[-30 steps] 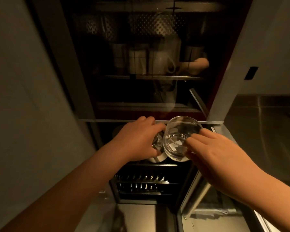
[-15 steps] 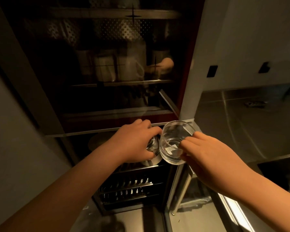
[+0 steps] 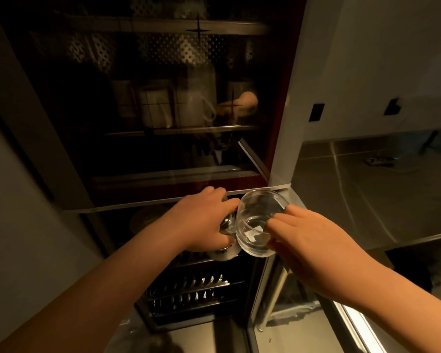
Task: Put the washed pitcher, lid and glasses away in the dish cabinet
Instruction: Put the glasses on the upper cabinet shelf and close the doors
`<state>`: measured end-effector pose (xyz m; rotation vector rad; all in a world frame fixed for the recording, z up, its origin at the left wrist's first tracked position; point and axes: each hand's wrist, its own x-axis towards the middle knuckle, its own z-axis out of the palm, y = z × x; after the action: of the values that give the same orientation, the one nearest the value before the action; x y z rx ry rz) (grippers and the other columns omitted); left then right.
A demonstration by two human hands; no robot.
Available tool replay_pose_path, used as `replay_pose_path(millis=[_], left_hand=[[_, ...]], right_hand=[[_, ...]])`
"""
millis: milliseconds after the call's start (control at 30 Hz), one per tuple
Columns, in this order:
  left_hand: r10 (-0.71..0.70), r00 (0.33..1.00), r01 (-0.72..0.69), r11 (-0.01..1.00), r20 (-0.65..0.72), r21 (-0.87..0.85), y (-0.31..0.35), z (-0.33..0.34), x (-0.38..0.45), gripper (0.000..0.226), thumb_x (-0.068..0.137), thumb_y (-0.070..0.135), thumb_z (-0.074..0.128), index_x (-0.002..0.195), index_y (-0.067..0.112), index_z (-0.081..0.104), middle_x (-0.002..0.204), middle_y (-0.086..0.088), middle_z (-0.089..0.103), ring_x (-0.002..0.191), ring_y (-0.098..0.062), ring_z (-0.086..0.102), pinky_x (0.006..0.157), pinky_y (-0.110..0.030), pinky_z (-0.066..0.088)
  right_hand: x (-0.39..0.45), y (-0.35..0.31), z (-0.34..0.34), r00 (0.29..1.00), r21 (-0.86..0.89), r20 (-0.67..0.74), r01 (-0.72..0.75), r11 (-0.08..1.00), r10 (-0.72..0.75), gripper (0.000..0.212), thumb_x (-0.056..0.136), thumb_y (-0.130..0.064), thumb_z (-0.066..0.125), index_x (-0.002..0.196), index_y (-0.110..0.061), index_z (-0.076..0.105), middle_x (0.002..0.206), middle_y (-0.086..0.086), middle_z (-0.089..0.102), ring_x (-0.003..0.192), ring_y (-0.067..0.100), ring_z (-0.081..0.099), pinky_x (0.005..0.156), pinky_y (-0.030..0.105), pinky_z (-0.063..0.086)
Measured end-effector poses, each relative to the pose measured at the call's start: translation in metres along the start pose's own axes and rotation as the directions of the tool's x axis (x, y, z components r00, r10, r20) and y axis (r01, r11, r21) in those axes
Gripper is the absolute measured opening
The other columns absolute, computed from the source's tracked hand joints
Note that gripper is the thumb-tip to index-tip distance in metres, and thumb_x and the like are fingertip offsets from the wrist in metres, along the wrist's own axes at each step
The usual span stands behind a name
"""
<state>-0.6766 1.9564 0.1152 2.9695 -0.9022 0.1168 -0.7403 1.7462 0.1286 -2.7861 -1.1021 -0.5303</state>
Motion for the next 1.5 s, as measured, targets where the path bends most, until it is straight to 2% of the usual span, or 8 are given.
replay_pose_path(millis=[300, 467, 700, 967, 1100, 1300, 1433, 1500], left_hand=[[-0.231, 0.973, 0.228, 0.938, 0.022, -0.262, -0.048, -0.006, -0.048, 0.049, 0.076, 0.057, 0.065, 0.117, 0.042, 0.044, 0.108, 0.018, 0.044, 0.104, -0.002, 0.042, 0.079, -0.025, 0.044], [-0.406, 0.913, 0.344, 0.729, 0.031, -0.592, -0.071, 0.007, -0.081, 0.036, 0.075, 0.051, 0.071, 0.103, 0.045, 0.049, 0.109, 0.021, 0.051, 0.095, 0.0, 0.054, 0.079, -0.024, 0.049], [-0.54, 0.841, 0.352, 0.505, 0.03, -0.788, -0.069, 0.034, -0.098, 0.028, 0.078, 0.037, 0.073, 0.099, 0.041, 0.054, 0.104, 0.017, 0.06, 0.088, -0.002, 0.061, 0.072, -0.018, 0.047], [-0.551, 0.834, 0.303, 0.517, -0.04, -0.8, -0.064, 0.032, -0.097, 0.032, 0.076, 0.036, 0.074, 0.101, 0.042, 0.054, 0.105, 0.02, 0.059, 0.093, 0.001, 0.06, 0.078, -0.021, 0.05], [-0.563, 0.825, 0.26, 0.464, -0.055, -0.847, -0.062, 0.029, -0.097, 0.032, 0.077, 0.034, 0.074, 0.102, 0.041, 0.055, 0.105, 0.019, 0.06, 0.094, 0.001, 0.06, 0.076, -0.019, 0.048], [-0.62, 0.784, 0.212, 0.259, 0.006, -0.942, -0.064, 0.046, -0.094, 0.025, 0.083, 0.029, 0.069, 0.105, 0.032, 0.058, 0.108, 0.013, 0.062, 0.091, 0.005, 0.063, 0.069, -0.014, 0.048], [-0.618, 0.77, 0.195, -0.011, 0.16, -0.981, -0.067, 0.066, -0.094, 0.022, 0.089, 0.029, 0.061, 0.111, 0.027, 0.057, 0.116, 0.001, 0.063, 0.099, -0.012, 0.067, 0.079, -0.039, 0.058], [-0.601, 0.771, 0.199, -0.088, 0.211, -0.976, -0.066, 0.074, -0.094, 0.02, 0.091, 0.028, 0.058, 0.111, 0.027, 0.057, 0.116, 0.0, 0.063, 0.1, -0.017, 0.067, 0.081, -0.042, 0.057]], right_hand=[[0.029, -0.018, 0.006, 0.991, 0.111, 0.002, 0.134, 0.985, -0.135, 0.005, 0.078, -0.024, 0.055, 0.082, -0.023, 0.058, 0.078, -0.013, 0.06, 0.071, 0.01, 0.052, 0.057, 0.018, 0.041], [0.045, -0.022, 0.003, 0.986, 0.14, -0.031, 0.168, 0.976, -0.165, 0.009, 0.077, -0.022, 0.055, 0.084, -0.021, 0.06, 0.08, -0.011, 0.061, 0.073, 0.011, 0.053, 0.06, 0.011, 0.033], [0.061, -0.025, -0.004, 0.976, 0.132, -0.08, 0.21, 0.969, -0.2, 0.012, 0.072, -0.019, 0.059, 0.084, -0.02, 0.061, 0.081, -0.009, 0.064, 0.074, 0.013, 0.057, 0.055, 0.02, 0.045], [0.063, -0.026, -0.005, 0.977, 0.143, -0.071, 0.209, 0.967, -0.2, 0.01, 0.075, -0.017, 0.058, 0.082, -0.023, 0.059, 0.079, -0.011, 0.06, 0.073, 0.012, 0.054, 0.054, 0.013, 0.038], [0.063, -0.025, -0.004, 0.981, 0.134, -0.074, 0.19, 0.973, -0.182, 0.008, 0.076, -0.018, 0.058, 0.084, -0.02, 0.06, 0.081, -0.009, 0.061, 0.075, 0.015, 0.055, 0.052, 0.022, 0.045], [0.065, -0.024, -0.007, 0.985, 0.09, -0.067, 0.162, 0.983, -0.156, 0.011, 0.071, -0.015, 0.06, 0.083, -0.017, 0.061, 0.08, -0.007, 0.062, 0.072, 0.015, 0.055, 0.055, 0.01, 0.031], [0.066, -0.023, -0.007, 0.986, 0.07, -0.066, 0.157, 0.985, -0.153, 0.012, 0.07, -0.015, 0.061, 0.082, -0.017, 0.061, 0.079, -0.006, 0.062, 0.072, 0.013, 0.056, 0.055, 0.007, 0.028], [0.067, -0.023, -0.006, 0.987, 0.067, -0.054, 0.154, 0.986, -0.15, 0.012, 0.07, -0.015, 0.061, 0.082, -0.018, 0.061, 0.08, -0.007, 0.062, 0.074, 0.013, 0.056, 0.056, 0.007, 0.028]])
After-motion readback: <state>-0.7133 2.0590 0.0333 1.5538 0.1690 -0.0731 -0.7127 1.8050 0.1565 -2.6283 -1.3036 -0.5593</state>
